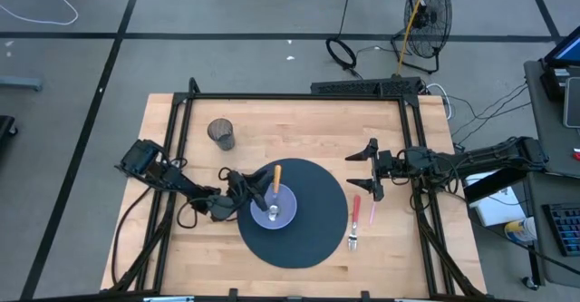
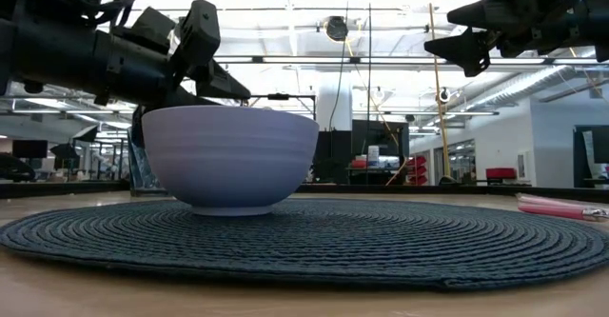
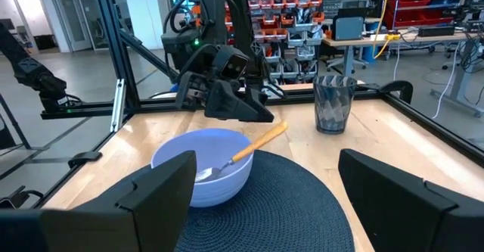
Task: Pick & Place Utensil
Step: Put the pink fork into the bowl
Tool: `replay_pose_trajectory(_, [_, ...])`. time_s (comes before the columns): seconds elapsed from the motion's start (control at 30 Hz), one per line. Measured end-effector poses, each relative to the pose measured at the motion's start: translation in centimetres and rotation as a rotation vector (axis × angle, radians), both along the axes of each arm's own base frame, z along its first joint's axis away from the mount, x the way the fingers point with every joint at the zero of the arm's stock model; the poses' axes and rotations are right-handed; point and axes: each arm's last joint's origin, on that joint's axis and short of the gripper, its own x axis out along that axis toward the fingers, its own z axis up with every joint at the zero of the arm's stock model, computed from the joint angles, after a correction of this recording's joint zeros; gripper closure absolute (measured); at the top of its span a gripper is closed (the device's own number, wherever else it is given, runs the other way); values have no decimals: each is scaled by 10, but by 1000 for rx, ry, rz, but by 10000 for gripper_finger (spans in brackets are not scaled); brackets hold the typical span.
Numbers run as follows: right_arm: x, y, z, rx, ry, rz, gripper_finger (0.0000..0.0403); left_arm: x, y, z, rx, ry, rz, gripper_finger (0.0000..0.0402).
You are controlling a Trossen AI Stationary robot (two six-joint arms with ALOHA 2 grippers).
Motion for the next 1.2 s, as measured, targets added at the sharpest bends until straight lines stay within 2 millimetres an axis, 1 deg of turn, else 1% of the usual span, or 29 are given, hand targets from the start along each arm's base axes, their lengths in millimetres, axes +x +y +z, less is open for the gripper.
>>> replay_pose_trajectory(0.17, [0,0,0,0,0,0,85,-1,0,9,47,19,-4,220])
replay_pose_trajectory(0.33, [0,0,0,0,4,0,85,-6,-5,33,161,61,-43,220])
replay_pose_trajectory(0.43, [0,0,0,-1,5,0,85,-11,-9,55,280,80,-148,220])
replay_pose_trajectory(0.53, [0,0,0,-2,5,0,85,-19,-12,77,425,104,-293,220])
replay_pose_trajectory(0.63, [0,0,0,-1,5,0,85,-30,-10,98,510,121,-428,220])
replay_pose_trajectory(0.8, [0,0,0,-1,4,0,85,-47,9,121,623,180,-625,220])
replay_pose_trajectory(0.87, [0,0,0,-3,5,0,85,-54,19,129,648,189,-659,220])
replay_pose_trajectory(0.93, [0,0,0,-3,4,0,85,-63,32,134,660,205,-641,220])
replay_pose_trajectory(1.0, [0,0,-1,-4,7,0,85,-73,45,135,664,223,-601,220])
replay_pose_trajectory(1.07, [0,0,-2,-8,16,-1,85,-86,57,131,657,220,-555,220])
replay_pose_trajectory(1.13, [0,0,-4,-5,45,-15,85,-99,67,124,648,205,-514,220])
replay_pose_trajectory(1.2, [-1,-2,-8,11,80,-65,85,-112,74,113,630,181,-484,220])
